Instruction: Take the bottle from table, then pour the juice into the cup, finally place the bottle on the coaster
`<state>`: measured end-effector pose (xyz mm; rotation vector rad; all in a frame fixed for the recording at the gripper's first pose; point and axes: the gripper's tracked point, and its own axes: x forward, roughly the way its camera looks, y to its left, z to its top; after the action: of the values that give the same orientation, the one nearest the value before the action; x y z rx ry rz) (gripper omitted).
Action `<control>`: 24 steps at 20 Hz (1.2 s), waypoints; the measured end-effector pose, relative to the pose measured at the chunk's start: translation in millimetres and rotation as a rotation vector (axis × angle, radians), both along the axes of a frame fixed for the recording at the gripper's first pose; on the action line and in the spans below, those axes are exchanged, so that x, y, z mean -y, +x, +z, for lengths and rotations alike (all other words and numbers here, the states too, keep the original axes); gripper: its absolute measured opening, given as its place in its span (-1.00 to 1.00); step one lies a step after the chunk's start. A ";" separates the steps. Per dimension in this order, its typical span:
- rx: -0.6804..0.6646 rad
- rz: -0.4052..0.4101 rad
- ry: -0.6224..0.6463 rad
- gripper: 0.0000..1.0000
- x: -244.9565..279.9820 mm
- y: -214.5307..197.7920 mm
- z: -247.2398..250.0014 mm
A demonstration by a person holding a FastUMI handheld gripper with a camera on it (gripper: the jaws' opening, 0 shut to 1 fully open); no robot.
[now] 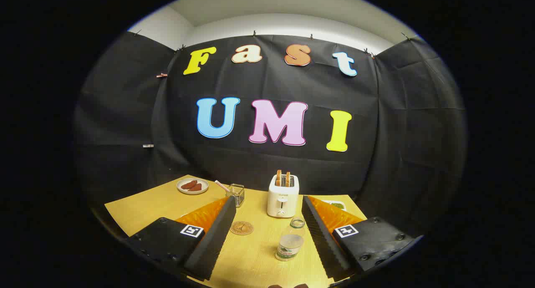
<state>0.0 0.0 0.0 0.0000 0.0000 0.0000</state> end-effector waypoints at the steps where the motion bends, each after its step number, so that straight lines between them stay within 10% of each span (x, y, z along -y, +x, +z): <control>1: -0.003 -0.002 -0.013 0.95 3.2 2.2 -3.1; 24: -0.070 -0.060 -0.006 0.95 29.2 16.0 -36.6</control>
<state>16.0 -29.2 -36.6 -0.0062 0.0699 -0.0603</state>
